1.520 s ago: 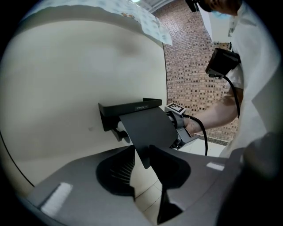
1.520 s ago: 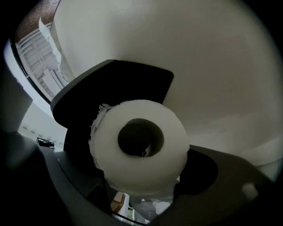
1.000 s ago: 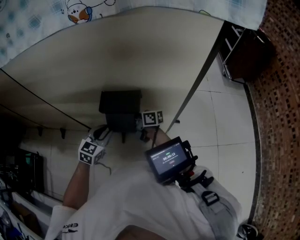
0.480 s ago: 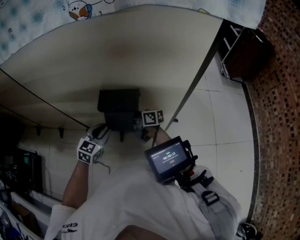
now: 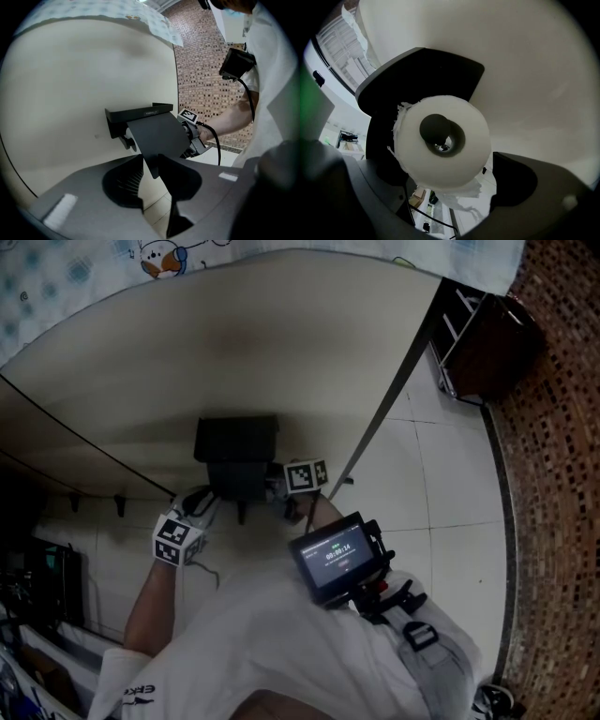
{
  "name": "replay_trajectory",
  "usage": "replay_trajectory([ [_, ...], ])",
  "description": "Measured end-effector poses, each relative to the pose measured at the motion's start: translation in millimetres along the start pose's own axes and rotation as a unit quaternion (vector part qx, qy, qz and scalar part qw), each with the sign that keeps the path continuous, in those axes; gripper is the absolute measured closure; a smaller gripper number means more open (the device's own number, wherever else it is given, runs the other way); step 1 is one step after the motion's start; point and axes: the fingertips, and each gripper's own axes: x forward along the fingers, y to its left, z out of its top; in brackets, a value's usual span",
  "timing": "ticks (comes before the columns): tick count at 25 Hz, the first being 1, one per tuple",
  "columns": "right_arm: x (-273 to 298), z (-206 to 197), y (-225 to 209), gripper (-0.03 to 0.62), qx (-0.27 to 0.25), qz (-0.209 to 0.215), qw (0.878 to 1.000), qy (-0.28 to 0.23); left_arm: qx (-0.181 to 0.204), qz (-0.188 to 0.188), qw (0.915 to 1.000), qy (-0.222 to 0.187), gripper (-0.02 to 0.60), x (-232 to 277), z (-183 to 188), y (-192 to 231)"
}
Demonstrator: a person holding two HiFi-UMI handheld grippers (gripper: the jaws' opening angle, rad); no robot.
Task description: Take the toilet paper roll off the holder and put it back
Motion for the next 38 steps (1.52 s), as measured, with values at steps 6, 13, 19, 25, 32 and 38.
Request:
replay_trajectory([
  [6,-27,-13,-4,0.042,0.001,-0.008,1.000,0.005,0.004,0.001,1.0000,-0.003,0.480,2,2,-17],
  [13,-40,-13,-11,0.060,0.009,-0.029,0.999,-0.009,-0.005,-0.001,1.0000,-0.006,0.482,1,-2,0],
  [19,-60,-9,-23,0.075,0.017,-0.050,0.998,-0.037,-0.019,0.003,0.9998,-0.006,0.494,13,-12,17],
  [25,-71,-1,-18,0.105,-0.006,-0.049,0.997,-0.068,-0.017,0.026,0.9995,-0.008,0.517,33,-19,43],
  [32,-118,2,-1,0.380,-0.085,-0.126,0.984,-0.091,-0.026,0.052,0.9983,-0.008,0.528,37,-12,31],
  [38,-126,13,-1,0.567,-0.125,-0.184,0.970,-0.100,-0.028,0.060,0.9978,-0.010,0.529,44,-14,39],
])
